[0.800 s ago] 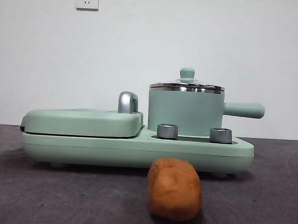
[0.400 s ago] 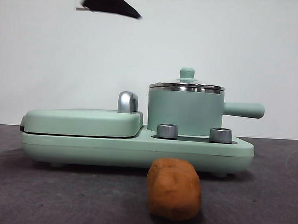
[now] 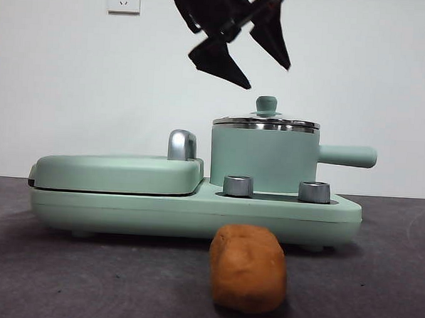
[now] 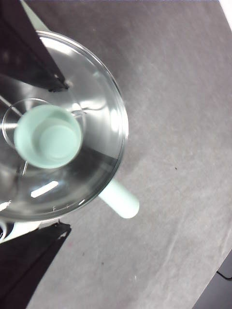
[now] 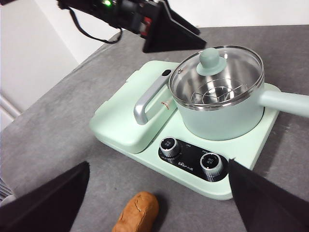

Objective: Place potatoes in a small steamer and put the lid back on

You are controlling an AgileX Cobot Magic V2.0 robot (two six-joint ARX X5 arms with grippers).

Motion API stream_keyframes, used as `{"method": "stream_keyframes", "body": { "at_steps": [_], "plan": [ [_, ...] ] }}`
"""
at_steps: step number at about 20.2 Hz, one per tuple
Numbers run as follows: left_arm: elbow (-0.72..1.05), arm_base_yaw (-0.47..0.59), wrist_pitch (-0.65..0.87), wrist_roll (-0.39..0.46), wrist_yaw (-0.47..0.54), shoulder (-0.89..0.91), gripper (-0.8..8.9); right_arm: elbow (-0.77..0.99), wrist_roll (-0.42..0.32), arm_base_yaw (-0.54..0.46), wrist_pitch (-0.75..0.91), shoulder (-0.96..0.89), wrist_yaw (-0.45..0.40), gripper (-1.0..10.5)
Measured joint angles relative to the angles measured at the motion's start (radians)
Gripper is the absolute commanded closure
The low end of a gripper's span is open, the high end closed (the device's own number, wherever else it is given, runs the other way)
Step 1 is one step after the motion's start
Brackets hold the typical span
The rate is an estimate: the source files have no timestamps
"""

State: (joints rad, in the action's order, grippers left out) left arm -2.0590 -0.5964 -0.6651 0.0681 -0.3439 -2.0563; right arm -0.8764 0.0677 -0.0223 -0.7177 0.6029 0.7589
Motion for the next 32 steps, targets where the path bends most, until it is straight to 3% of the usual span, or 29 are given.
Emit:
{"method": "stream_keyframes", "body": {
  "at_steps": [6,15,17,20,24,27,32],
  "plan": [
    [0.0,-0.017,-0.007,0.023,0.087,-0.031,3.78,0.0,0.0,0.0,0.0,0.0,0.0,4.9],
    [-0.001,-0.02,0.009,0.045,0.092,-0.074,3.87,0.0,0.0,0.0,0.0,0.0,0.0,4.9],
    [-0.001,-0.02,0.012,0.045,0.092,-0.077,4.85,0.0,0.0,0.0,0.0,0.0,0.0,4.9],
    [-0.001,-0.02,0.02,0.045,0.092,-0.078,5.58,0.0,0.0,0.0,0.0,0.0,0.0,4.9],
    [-0.009,-0.024,0.03,0.051,0.093,-0.079,7.8,0.0,0.0,0.0,0.0,0.0,0.0,4.9],
    [-0.01,-0.026,0.031,0.053,0.098,-0.079,7.99,0.0,0.0,0.0,0.0,0.0,-0.001,4.9],
    [-0.068,-0.026,-0.039,0.051,0.102,-0.091,7.99,0.0,0.027,0.0,-0.004,0.005,-0.084,4.9]
  ]
}}
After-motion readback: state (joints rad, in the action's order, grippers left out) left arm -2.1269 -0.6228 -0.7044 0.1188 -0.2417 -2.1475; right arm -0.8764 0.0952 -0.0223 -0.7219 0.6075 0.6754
